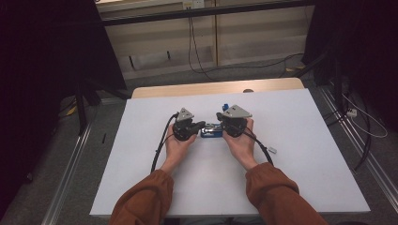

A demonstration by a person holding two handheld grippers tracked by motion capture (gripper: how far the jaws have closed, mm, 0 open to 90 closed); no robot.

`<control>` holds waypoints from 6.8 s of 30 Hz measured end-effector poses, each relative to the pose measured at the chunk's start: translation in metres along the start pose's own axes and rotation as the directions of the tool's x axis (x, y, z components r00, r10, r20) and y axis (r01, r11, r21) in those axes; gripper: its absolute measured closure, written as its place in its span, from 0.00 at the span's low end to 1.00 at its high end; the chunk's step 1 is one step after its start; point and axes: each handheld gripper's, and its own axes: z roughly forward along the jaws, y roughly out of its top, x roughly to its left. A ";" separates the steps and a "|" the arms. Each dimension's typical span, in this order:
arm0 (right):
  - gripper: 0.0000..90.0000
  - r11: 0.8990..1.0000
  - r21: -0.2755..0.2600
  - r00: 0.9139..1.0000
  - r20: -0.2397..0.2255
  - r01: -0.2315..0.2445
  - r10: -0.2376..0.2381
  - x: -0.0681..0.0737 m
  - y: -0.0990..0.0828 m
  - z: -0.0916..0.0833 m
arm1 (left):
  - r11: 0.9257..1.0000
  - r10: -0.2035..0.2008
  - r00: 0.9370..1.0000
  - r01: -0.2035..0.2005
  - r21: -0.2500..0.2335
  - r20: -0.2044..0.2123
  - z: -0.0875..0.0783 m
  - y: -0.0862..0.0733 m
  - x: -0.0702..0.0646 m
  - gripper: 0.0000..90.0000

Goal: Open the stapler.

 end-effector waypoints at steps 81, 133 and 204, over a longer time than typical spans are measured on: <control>1.00 0.997 -0.010 0.996 0.045 -0.078 0.078 -0.050 -0.015 -0.030 | 1.000 0.009 1.000 -0.009 -0.001 -0.003 0.000 0.000 -0.001 1.00; 1.00 0.994 0.093 0.998 0.036 -0.063 0.060 -0.095 -0.044 -0.053 | 1.000 -0.012 1.000 0.012 -0.002 0.006 0.000 -0.001 0.001 1.00; 0.09 0.985 0.011 0.985 -0.001 -0.170 0.170 -0.110 -0.045 -0.088 | 0.997 -0.019 0.999 0.016 -0.073 -0.046 -0.054 0.001 -0.014 0.06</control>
